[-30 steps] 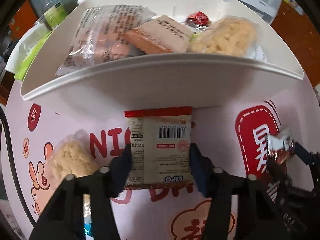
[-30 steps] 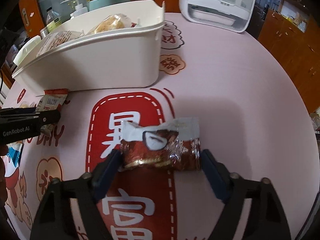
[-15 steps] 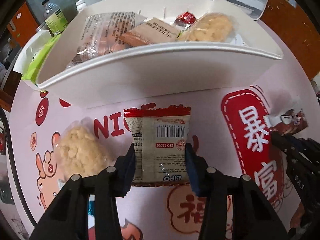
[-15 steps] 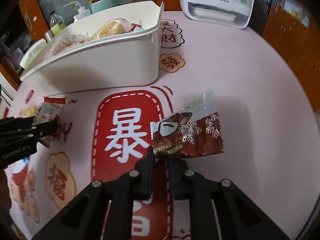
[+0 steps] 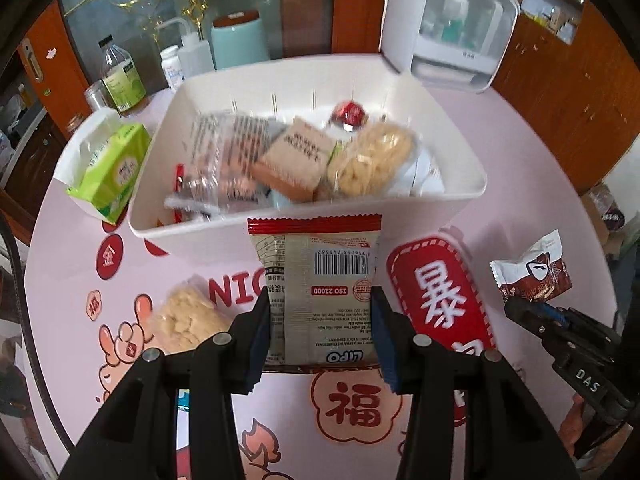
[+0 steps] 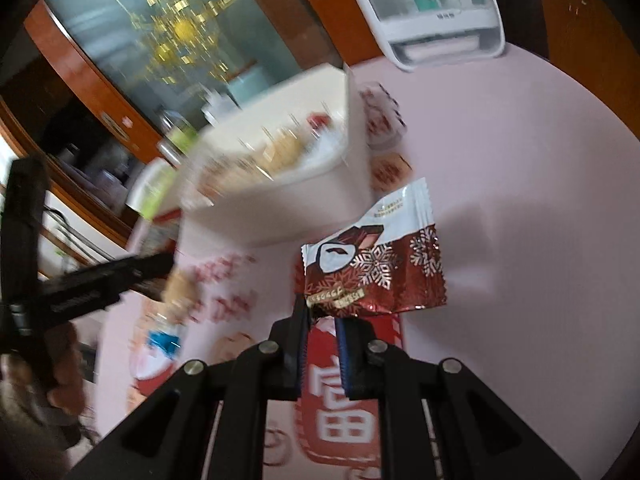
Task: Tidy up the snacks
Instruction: 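Lift both held packets and carry them over the white tray, then open the left tool to drop the biscuit packet while the right drops the wafer packet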
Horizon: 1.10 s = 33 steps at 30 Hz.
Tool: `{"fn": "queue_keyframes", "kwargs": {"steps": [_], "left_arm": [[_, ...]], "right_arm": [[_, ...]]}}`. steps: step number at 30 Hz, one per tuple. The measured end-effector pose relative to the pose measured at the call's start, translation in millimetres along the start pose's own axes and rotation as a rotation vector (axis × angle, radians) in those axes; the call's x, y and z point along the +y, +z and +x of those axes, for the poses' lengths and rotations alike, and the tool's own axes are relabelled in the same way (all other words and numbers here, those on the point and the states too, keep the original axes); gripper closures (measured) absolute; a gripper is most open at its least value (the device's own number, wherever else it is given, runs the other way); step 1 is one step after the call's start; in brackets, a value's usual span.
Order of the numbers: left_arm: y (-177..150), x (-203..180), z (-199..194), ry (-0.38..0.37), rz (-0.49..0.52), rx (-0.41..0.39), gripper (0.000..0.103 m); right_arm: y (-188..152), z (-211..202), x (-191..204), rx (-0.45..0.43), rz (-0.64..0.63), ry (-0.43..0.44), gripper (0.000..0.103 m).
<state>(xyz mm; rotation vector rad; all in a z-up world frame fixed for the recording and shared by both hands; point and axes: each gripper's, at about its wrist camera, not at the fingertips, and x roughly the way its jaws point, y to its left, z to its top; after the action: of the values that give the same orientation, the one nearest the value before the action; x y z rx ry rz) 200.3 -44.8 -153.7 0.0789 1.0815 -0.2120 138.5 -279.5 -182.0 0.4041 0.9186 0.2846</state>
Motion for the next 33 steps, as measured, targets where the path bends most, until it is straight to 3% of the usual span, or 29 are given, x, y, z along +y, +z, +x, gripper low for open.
{"fn": "queue_keyframes", "kwargs": {"steps": [6, 17, 23, 25, 27, 29, 33], "left_arm": [[30, 7, -33, 0.026, 0.007, -0.096, 0.059], [106, 25, -91, 0.124, 0.014, -0.279, 0.059], [143, 29, -82, 0.177, -0.009, -0.294, 0.058], [150, 31, -69, 0.211, -0.022, -0.274, 0.049], [152, 33, -55, 0.219, -0.028, -0.248, 0.013], [150, 35, -44, 0.226, -0.035, -0.238, 0.011], [143, 41, -30, 0.204, -0.053, -0.196, 0.011]], "right_arm": [[28, -16, 27, -0.068, -0.060, 0.041, 0.090], [106, -25, 101, -0.170, -0.268, -0.071, 0.090], [150, 2, 129, -0.165, -0.316, -0.182, 0.087], [162, 19, 130, -0.121, -0.297, -0.218, 0.085], [166, 33, 127, -0.071, -0.292, -0.247, 0.072], [166, 46, 129, -0.045, -0.312, -0.287, 0.058], [152, 60, 135, 0.001, -0.386, -0.309, 0.055]]}}
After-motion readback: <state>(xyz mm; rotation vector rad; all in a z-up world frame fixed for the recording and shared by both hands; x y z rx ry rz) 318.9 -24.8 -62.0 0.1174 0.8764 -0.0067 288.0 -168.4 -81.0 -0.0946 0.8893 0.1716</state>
